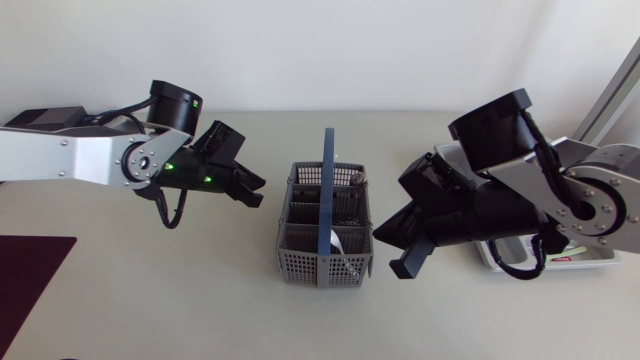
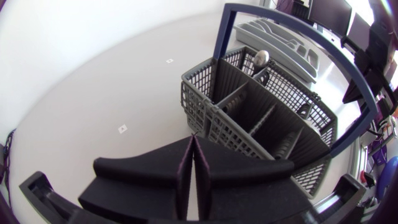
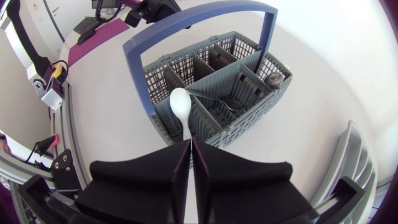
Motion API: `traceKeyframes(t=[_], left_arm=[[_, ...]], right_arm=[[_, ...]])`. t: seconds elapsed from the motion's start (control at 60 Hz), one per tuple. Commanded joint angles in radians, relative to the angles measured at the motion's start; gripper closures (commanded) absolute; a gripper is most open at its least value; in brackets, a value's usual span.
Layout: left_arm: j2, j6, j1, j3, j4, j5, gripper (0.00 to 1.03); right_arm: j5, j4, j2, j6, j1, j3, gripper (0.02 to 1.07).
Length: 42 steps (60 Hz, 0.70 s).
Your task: Sort the cutlery from the basket into the organizer compartments.
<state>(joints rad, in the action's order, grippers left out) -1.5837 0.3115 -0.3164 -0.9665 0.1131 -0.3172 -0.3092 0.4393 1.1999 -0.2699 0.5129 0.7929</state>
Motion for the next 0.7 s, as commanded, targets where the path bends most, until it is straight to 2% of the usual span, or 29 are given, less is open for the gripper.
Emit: traceKeyframes(t=[0.0, 0.283, 0.65, 0.683], left_arm=[[0.064, 0.015, -0.015, 0.051, 0.028, -0.01, 1.0], [0.189, 0.035, -0.043, 0.137, 0.068, -0.014, 1.0], [0.243, 0.055, -0.055, 0.186, 0.082, -0.016, 1.0], [0.245, 0.057, -0.055, 0.186, 0.082, -0.017, 1.0]], right_arm=[[0.013, -0.011, 0.035, -0.002, 0.027, 0.029, 0.92], [0.073, -0.04, 0.161, -0.02, 0.099, 0.092, 0.84], [0.074, -0.056, 0.273, -0.081, 0.108, 0.118, 0.79], [0.074, -0.056, 0.274, -0.086, 0.11, 0.12, 0.76]])
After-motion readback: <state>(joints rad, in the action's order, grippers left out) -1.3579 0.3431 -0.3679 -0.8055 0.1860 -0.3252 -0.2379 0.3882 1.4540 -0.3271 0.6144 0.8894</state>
